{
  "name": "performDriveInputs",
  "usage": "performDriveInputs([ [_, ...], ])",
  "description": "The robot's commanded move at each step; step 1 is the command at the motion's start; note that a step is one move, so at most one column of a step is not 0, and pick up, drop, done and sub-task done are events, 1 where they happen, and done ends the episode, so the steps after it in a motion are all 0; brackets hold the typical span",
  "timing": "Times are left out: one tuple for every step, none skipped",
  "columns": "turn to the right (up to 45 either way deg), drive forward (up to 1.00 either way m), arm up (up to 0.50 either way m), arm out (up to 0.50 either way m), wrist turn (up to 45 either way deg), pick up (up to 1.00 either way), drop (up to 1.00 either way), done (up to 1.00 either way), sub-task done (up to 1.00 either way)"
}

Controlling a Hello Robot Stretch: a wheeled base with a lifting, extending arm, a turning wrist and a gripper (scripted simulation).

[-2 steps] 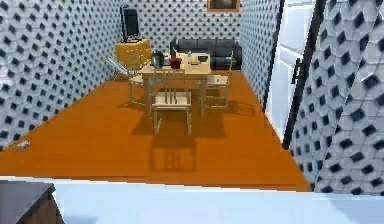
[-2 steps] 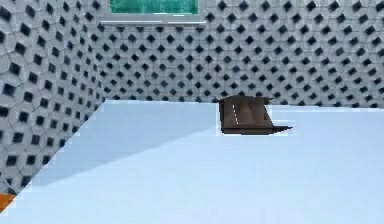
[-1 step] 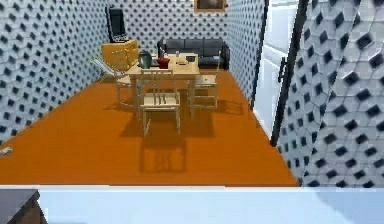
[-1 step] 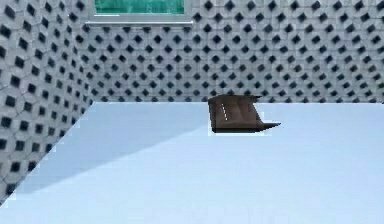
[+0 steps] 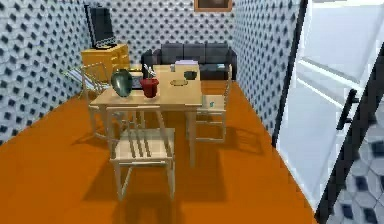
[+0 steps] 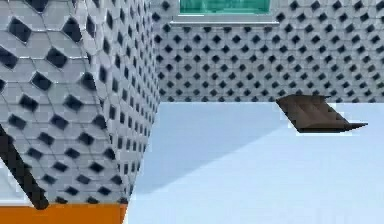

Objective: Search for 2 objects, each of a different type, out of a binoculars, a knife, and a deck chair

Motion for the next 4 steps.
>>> performDriveInputs([
  [-45.0, 0.00, 0.00, 0.00, 0.0, 0.00, 0.00, 0.00, 0.00],
  [-6.0, 0.00, 0.00, 0.00, 0.0, 0.00, 0.00, 0.00, 0.00],
  [0.0, 0.95, 0.00, 0.00, 0.0, 0.00, 0.00, 0.00, 0.00],
  [15.0, 0.00, 0.00, 0.00, 0.0, 0.00, 0.00, 0.00, 0.00],
])
